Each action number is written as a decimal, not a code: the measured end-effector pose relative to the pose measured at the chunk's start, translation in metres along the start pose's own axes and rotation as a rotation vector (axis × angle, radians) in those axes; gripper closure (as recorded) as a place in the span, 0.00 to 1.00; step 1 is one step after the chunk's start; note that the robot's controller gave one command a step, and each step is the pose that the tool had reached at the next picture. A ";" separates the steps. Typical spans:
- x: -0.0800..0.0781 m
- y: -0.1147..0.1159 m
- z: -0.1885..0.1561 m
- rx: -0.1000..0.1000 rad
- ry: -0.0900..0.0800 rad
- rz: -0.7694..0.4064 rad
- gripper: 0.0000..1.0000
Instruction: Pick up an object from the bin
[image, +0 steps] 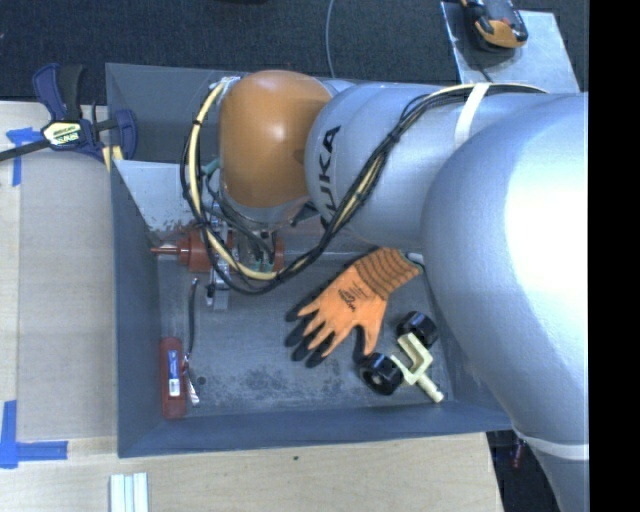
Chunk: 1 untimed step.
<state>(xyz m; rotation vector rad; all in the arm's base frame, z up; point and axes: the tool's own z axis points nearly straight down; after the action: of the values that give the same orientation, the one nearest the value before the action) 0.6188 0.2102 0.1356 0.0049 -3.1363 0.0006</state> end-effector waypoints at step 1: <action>-0.002 -0.001 -0.006 -0.002 -0.008 0.003 0.00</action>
Offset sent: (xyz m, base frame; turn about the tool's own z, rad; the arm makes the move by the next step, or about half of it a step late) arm -0.0285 -0.0760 -0.0042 0.1088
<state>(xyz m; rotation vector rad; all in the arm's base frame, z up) 0.6207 0.2094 0.1412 0.0004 -3.1439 -0.0020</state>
